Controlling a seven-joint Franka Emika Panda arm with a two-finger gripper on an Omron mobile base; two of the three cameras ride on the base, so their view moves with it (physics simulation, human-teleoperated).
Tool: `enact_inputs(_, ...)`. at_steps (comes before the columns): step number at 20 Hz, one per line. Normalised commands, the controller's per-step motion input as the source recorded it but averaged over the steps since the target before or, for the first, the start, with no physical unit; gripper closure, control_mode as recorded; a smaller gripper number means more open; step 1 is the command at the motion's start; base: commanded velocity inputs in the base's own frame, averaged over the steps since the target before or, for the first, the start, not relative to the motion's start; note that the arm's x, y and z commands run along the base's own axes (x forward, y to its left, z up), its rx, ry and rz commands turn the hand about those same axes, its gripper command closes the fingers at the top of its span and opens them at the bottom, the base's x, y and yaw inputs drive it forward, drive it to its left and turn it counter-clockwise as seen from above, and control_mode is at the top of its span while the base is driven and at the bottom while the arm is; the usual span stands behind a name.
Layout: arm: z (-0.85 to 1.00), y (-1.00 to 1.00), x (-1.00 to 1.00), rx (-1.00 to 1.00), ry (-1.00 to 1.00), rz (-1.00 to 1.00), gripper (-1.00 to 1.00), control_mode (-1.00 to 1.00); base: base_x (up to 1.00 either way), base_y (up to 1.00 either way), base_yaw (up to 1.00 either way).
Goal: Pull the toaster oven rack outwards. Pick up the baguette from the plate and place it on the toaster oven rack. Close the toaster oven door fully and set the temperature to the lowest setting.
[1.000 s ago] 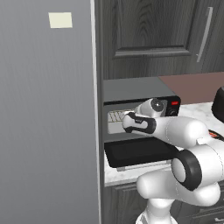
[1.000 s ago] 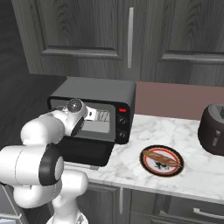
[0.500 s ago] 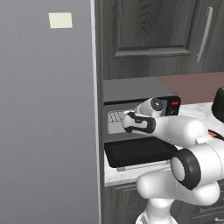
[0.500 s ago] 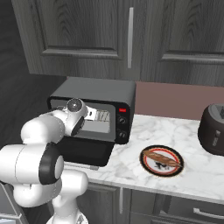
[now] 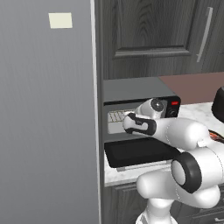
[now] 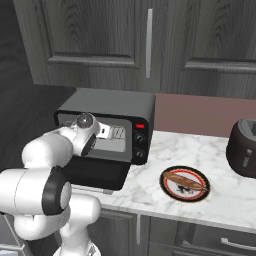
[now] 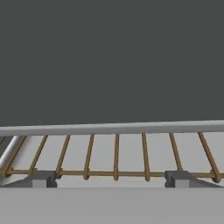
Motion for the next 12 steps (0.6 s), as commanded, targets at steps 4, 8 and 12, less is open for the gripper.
enact_inputs(4, -0.24, 0.00, -0.43, 0.00, 0.04, 0.00, -1.00, -1.00, 0.00, 0.00, 0.00)
enact_inputs(8, -0.24, 0.00, -0.38, 0.00, 0.04, 0.00, -1.00, -1.00, 0.00, 0.00, 0.00)
enact_inputs(12, 0.04, 0.00, -0.02, 0.00, 0.00, 0.00, -1.00, -1.00, 0.00, 0.00, 0.00)
